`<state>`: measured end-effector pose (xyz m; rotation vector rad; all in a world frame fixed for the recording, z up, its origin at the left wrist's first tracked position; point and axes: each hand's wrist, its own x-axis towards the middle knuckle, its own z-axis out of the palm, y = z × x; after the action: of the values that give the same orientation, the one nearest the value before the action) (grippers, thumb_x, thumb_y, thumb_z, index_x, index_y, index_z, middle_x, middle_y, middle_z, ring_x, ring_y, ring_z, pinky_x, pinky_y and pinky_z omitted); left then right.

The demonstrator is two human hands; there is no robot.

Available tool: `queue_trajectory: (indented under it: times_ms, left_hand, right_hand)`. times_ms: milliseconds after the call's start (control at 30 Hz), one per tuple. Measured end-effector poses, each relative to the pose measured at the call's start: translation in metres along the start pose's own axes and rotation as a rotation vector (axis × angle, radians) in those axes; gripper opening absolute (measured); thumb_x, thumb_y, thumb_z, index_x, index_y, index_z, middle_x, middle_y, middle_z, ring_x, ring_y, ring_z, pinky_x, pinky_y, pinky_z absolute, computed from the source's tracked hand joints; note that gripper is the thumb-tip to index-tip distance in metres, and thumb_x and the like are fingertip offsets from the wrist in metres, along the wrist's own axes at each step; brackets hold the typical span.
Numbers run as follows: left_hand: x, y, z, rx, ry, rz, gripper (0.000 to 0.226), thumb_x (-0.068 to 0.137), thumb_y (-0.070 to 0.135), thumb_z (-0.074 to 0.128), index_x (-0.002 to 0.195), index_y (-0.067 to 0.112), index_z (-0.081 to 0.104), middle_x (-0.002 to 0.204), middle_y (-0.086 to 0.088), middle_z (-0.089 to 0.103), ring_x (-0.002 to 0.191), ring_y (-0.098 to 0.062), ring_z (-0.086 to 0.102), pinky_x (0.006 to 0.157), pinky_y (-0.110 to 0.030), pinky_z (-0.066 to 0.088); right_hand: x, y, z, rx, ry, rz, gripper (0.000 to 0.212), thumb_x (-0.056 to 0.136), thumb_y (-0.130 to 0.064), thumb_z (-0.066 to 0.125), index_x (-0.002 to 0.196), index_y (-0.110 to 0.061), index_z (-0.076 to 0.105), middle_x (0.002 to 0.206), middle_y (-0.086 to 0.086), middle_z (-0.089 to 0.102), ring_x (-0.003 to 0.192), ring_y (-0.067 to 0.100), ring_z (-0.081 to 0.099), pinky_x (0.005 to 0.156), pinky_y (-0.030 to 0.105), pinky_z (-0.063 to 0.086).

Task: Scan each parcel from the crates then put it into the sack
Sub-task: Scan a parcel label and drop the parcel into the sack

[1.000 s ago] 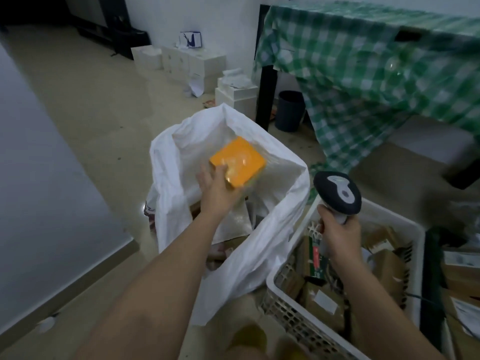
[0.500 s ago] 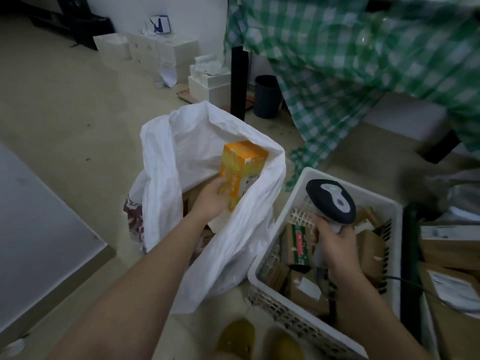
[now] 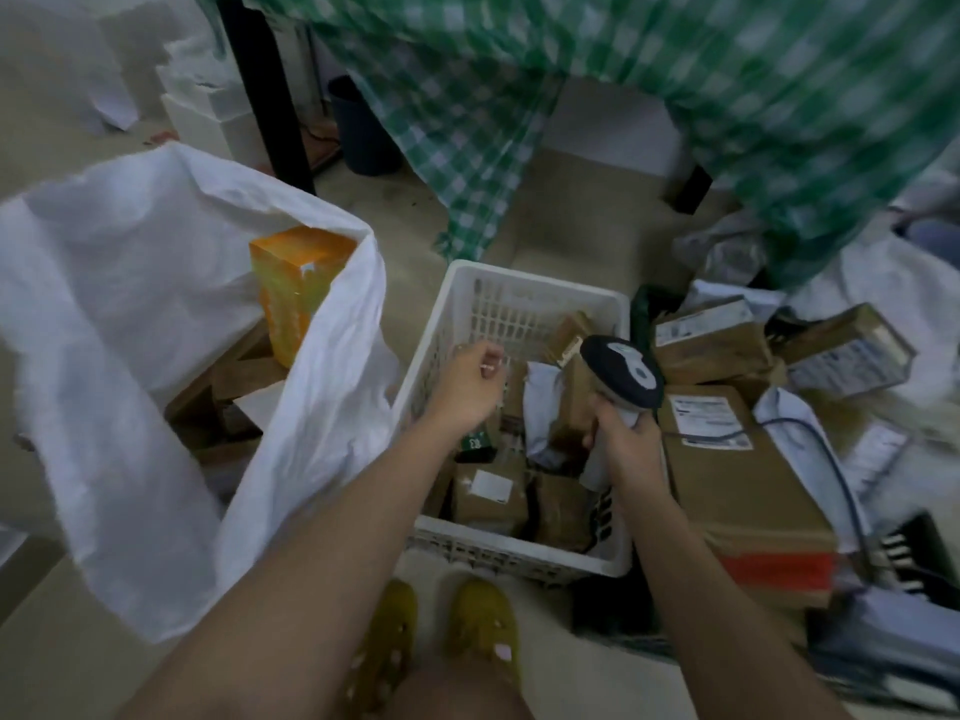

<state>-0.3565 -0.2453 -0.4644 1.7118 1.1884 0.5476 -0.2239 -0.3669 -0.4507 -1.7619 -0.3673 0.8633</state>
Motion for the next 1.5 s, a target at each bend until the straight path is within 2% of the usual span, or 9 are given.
queue_trajectory:
  times_ms: [167,533,667,800,967,1167,1333,1433,1500]
  left_hand:
    - [0.038,-0.022,0.071,0.09,-0.166,-0.054,0.035,0.099,0.023,0.051,0.13,0.009,0.055,0.131,-0.008,0.057,0.119,-0.022,0.053,0.091,-0.025,0.041]
    - [0.122,-0.057,0.165,0.07,-0.341,-0.197,0.055,0.091,0.032,0.062,0.136,0.006,0.043,0.125,-0.007,0.054,0.116,-0.026,0.052,0.082,-0.024,0.038]
    - [0.137,-0.095,0.175,0.04,-0.211,-0.114,0.057,0.081,0.033,0.065,0.133,0.017,0.047,0.129,-0.014,0.053,0.111,-0.034,0.055,0.088,-0.05,0.051]
    - [0.119,-0.082,0.165,0.33,-0.103,0.066,0.037,0.093,0.008,0.051,0.128,0.018,0.055,0.138,-0.011,0.043,0.115,-0.034,0.051,0.086,-0.046,0.049]
    - [0.103,-0.075,0.17,0.607,-0.193,0.04,0.068,0.083,0.064,0.055,0.137,0.027,0.034,0.152,-0.01,0.019,0.128,-0.036,0.041,0.089,-0.047,0.048]
    - [0.097,-0.063,0.127,0.033,-0.101,-0.1,0.069,0.079,0.031,0.075,0.135,0.022,0.036,0.122,0.001,0.053,0.105,-0.019,0.057,0.082,-0.031,0.049]
    - [0.057,-0.035,0.044,-0.16,-0.161,-0.025,0.068,0.073,0.02,0.082,0.125,0.029,0.039,0.111,0.014,0.056,0.105,-0.011,0.059,0.076,-0.021,0.05]
    - [0.017,-0.028,0.002,0.091,-0.15,0.163,0.072,0.071,0.017,0.083,0.131,0.02,0.044,0.122,0.005,0.048,0.111,-0.01,0.05,0.081,-0.009,0.041]
    - [-0.012,-0.028,-0.021,0.421,-0.169,0.286,0.084,0.072,0.022,0.082,0.141,0.016,0.036,0.129,0.001,0.04,0.12,-0.015,0.042,0.09,-0.019,0.038]
  right_hand:
    - [0.045,0.011,-0.012,0.048,0.064,0.009,0.042,0.088,-0.026,0.064,0.125,-0.008,0.054,0.111,0.017,0.065,0.1,0.033,0.062,0.09,0.047,0.053]
    - [0.132,0.021,-0.005,0.192,0.123,0.069,0.02,0.09,-0.019,0.064,0.11,-0.015,0.061,0.082,0.006,0.06,0.071,0.017,0.056,0.065,0.03,0.047]
    - [0.142,0.024,-0.003,0.24,0.134,0.101,0.037,0.089,-0.022,0.066,0.124,-0.014,0.057,0.1,0.007,0.063,0.08,0.017,0.058,0.068,0.029,0.048]
    - [0.142,0.024,-0.003,0.273,0.13,0.116,0.013,0.09,-0.018,0.065,0.1,-0.016,0.058,0.077,0.007,0.058,0.069,0.018,0.053,0.063,0.03,0.046]
    - [0.135,0.022,-0.002,0.293,0.129,0.133,0.009,0.091,-0.017,0.064,0.096,-0.019,0.057,0.068,0.004,0.055,0.055,0.013,0.051,0.052,0.025,0.046]
    - [0.118,0.019,-0.004,0.219,0.103,0.106,0.017,0.092,-0.019,0.063,0.105,-0.01,0.059,0.074,0.007,0.058,0.06,0.014,0.053,0.053,0.022,0.047]
    - [0.078,0.006,0.002,0.183,0.068,0.057,0.035,0.09,-0.019,0.065,0.123,-0.01,0.057,0.106,0.012,0.067,0.087,0.022,0.064,0.079,0.037,0.052]
    - [0.041,-0.014,0.007,0.185,0.03,0.003,0.033,0.092,-0.018,0.062,0.124,-0.01,0.056,0.098,0.012,0.063,0.086,0.026,0.062,0.08,0.038,0.049]
    - [0.019,-0.023,0.008,0.176,0.047,-0.029,0.037,0.092,-0.019,0.063,0.127,-0.01,0.055,0.107,0.011,0.063,0.095,0.026,0.058,0.084,0.037,0.046]
